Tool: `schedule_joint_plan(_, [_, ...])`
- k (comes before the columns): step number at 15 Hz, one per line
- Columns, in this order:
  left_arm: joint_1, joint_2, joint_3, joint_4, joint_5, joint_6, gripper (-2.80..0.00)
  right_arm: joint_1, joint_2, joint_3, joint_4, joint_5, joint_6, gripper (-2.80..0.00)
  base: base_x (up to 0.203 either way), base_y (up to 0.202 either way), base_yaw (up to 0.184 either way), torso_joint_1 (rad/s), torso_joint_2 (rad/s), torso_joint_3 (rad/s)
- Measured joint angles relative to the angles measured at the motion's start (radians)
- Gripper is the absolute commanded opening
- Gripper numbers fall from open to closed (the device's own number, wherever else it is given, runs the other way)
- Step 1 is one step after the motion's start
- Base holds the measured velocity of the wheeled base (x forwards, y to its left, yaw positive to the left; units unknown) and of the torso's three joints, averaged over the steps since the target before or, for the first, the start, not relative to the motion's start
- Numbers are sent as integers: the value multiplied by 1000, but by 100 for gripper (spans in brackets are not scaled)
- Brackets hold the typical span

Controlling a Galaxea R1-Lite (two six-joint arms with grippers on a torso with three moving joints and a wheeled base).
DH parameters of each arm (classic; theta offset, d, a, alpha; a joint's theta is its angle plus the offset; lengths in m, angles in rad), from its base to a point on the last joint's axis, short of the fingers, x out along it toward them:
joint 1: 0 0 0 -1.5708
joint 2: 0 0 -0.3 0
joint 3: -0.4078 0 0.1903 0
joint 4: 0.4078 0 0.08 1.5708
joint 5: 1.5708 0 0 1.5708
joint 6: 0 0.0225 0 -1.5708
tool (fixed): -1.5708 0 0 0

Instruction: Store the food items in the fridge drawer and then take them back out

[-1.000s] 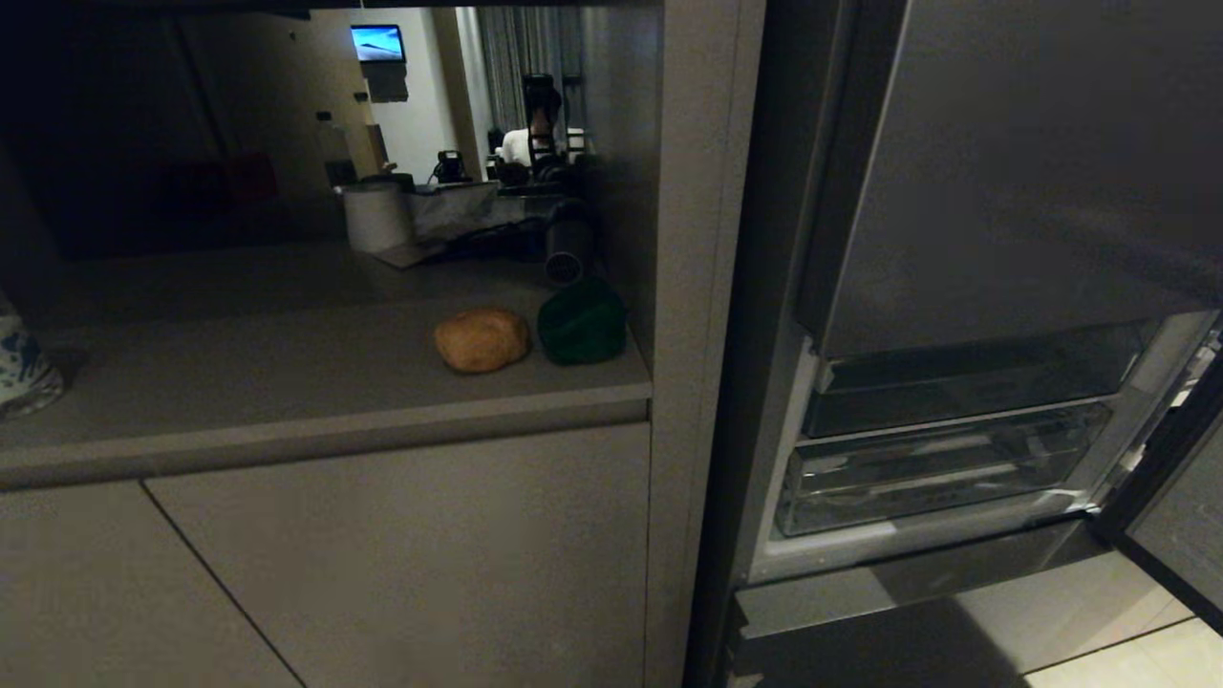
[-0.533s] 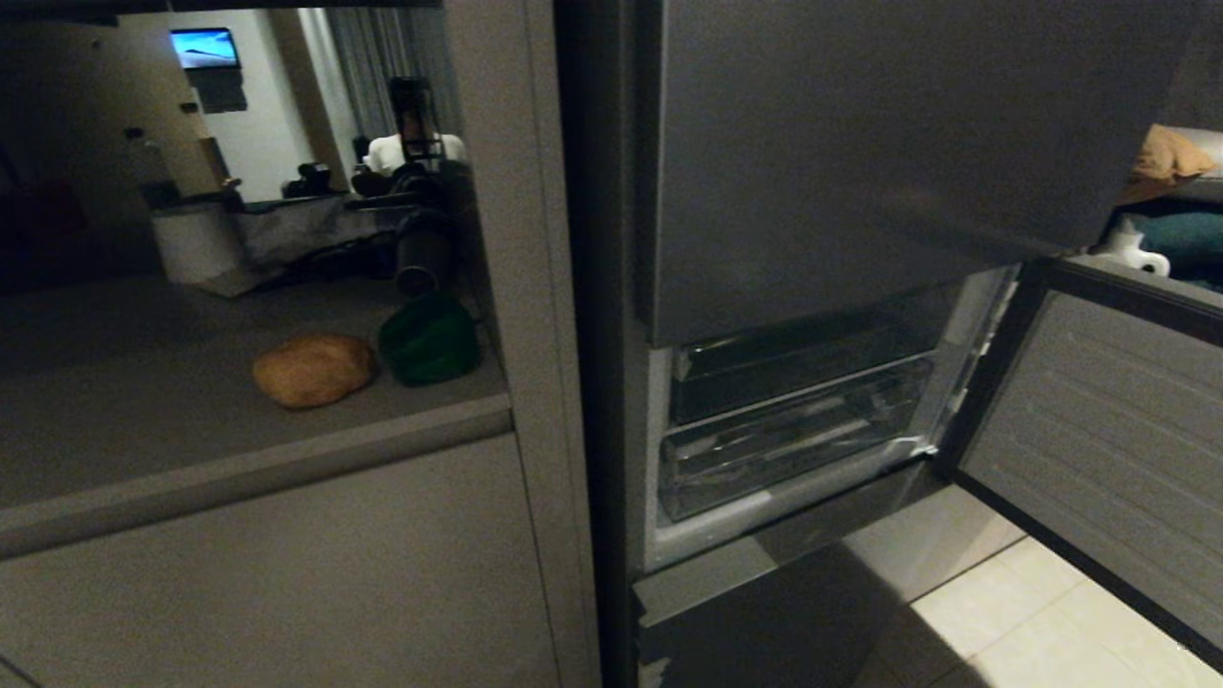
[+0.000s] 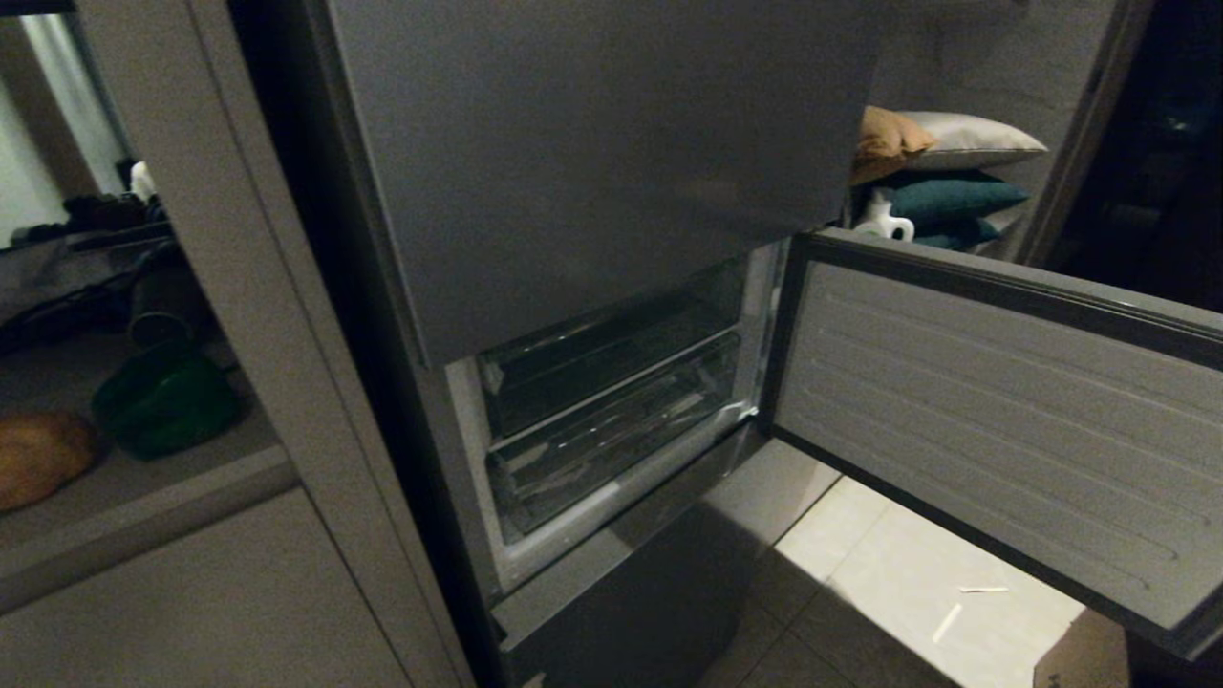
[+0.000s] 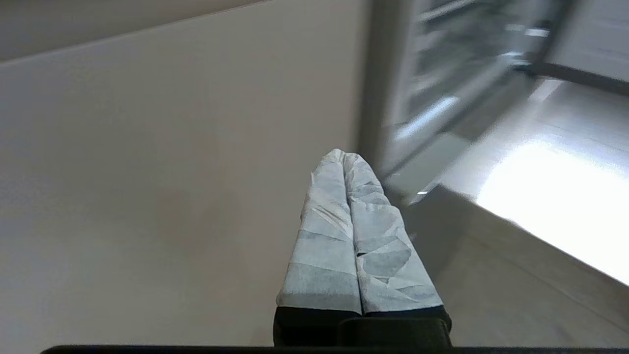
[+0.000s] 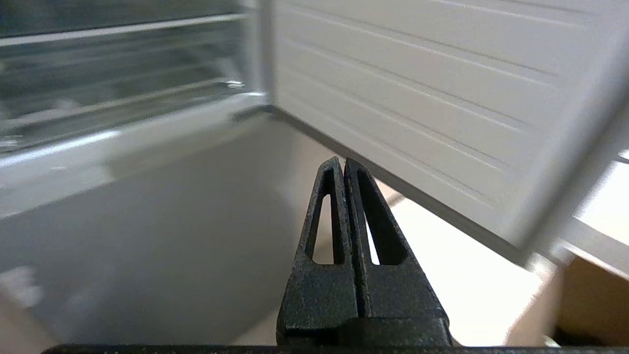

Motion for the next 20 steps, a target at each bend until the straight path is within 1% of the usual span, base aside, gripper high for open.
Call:
schedule_joint_plan(5, [0, 0, 0, 0, 0, 0, -280, 0, 0, 0, 0, 1, 0, -280, 0, 8, -147, 2, 1, 4])
schedule_joint_plan(11, [0, 0, 0, 0, 0, 0, -280, 0, 0, 0, 1, -7, 1, -280, 0, 0, 0, 0, 0, 0])
schedule_joint_plan(12, [0, 0, 0, 0, 0, 0, -280, 0, 1, -4, 13, -19, 1, -280, 0, 0, 0, 0, 0, 0])
schedule_joint_plan(13, [0, 0, 0, 0, 0, 0, -280, -2, 7, -40, 28, -47, 3, -280, 0, 0, 0, 0, 0, 0])
schedule_joint_plan(15, [0, 0, 0, 0, 0, 0, -280, -2, 69, -138, 82, -133, 22, -280, 0, 0, 0, 0, 0, 0])
schedule_joint_plan(17, [0, 0, 0, 0, 0, 0, -280, -2, 192, -235, 112, -227, 71, -280, 0, 0, 0, 0, 0, 0])
schedule_joint_plan(18, [0, 0, 0, 0, 0, 0, -280, -8, 253, -276, 117, -258, 107, -280, 0, 0, 0, 0, 0, 0])
schedule_joint_plan(19, [0, 0, 0, 0, 0, 0, -280, -37, 312, -308, 121, -257, 146, -280, 0, 0, 0, 0, 0, 0])
schedule_joint_plan(20, [0, 0, 0, 0, 0, 0, -280, -101, 362, -333, 121, -225, 172, -280, 0, 0, 0, 0, 0, 0])
